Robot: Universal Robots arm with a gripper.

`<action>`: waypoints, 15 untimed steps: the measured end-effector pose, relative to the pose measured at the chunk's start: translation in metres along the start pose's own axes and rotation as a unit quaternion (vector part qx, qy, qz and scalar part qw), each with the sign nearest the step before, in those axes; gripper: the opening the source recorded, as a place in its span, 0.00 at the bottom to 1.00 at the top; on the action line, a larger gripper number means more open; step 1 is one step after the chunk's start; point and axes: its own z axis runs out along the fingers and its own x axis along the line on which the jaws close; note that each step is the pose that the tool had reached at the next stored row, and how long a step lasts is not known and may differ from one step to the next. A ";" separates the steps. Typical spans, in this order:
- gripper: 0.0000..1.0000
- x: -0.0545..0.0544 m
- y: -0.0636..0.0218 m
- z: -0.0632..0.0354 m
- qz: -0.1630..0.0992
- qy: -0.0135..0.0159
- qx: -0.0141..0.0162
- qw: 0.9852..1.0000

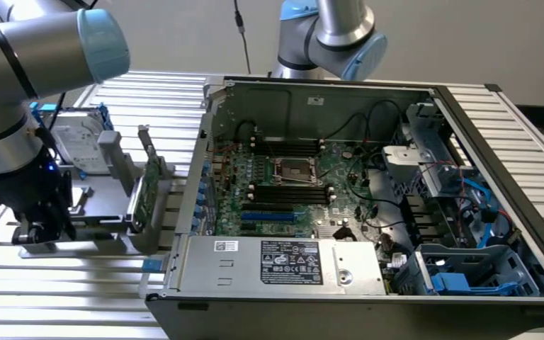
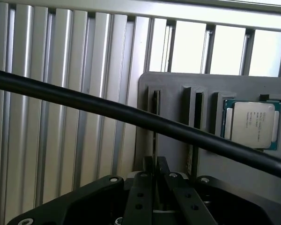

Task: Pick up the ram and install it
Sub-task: 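Pick up the ram and move it above insertion slot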

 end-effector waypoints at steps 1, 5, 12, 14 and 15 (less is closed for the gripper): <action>0.16 0.000 0.0001 -0.0020 0.001 0.000 0.000 1.000; 0.16 0.000 0.0004 -0.0117 0.004 -0.001 0.000 1.000; 0.16 0.001 0.0011 -0.0308 0.013 -0.002 0.000 1.000; 0.16 0.001 0.0012 -0.0350 0.020 -0.003 0.000 1.000; 0.16 0.001 0.0013 -0.0371 0.024 -0.003 0.000 1.000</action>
